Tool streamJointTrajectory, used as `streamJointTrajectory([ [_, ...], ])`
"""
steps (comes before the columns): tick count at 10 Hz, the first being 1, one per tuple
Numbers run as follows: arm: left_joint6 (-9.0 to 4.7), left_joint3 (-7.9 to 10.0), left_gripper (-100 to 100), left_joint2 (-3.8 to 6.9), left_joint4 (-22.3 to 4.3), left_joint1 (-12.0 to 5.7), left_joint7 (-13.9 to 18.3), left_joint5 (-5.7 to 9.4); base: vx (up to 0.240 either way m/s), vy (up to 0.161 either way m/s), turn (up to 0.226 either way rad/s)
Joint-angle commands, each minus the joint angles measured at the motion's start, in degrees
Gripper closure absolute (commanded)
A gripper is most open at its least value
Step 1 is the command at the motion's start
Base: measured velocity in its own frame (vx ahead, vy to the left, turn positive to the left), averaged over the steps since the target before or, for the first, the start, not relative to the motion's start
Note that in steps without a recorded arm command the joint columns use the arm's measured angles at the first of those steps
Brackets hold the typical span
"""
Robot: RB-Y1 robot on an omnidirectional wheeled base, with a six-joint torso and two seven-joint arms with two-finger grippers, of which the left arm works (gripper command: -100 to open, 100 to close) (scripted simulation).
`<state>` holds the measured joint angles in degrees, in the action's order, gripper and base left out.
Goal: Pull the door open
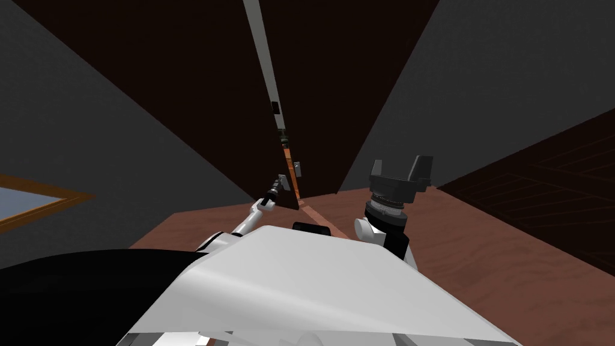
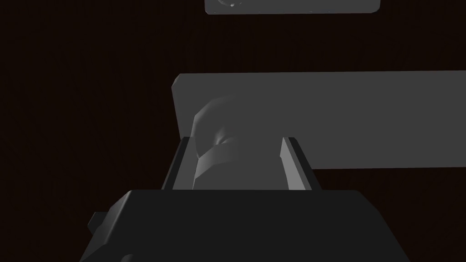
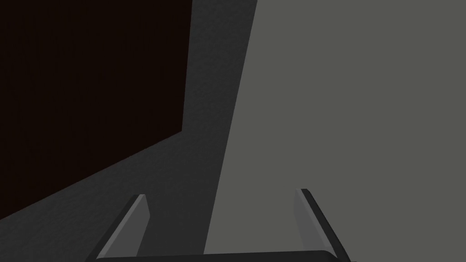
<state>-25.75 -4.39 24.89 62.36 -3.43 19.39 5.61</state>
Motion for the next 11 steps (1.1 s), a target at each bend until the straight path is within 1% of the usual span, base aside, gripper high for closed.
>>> streamJointTrajectory([
  [1, -0.34, -1.59, 100, 1.14, 1.5, 1.32, 1.2, -0.16, -0.219, 0.178, -0.162],
  [6, -2.29, -6.43, 100, 4.61, 4.7, 3.64, 5.0, -0.58, -0.22, 0.148, -0.121],
  [7, -1.79, -5.9, 100, 4.05, 4.4, 3.39, 4.3, -0.59, -0.105, 0.052, -0.033],
  [8, -3.21, -7.0, 100, 5.47, 4.9, 4.48, 5.5, -0.64, -0.136, 0.074, -0.102],
  [9, -3.64, -7.26, 100, 5.91, 5.0, 4.75, 5.8, -0.63, -0.184, 0.125, -0.113],
  [11, -5.63, -8.43, 100, 7.93, 5.7, 6.01, 7.3, -0.62, -0.185, 0.109, -0.133],
])
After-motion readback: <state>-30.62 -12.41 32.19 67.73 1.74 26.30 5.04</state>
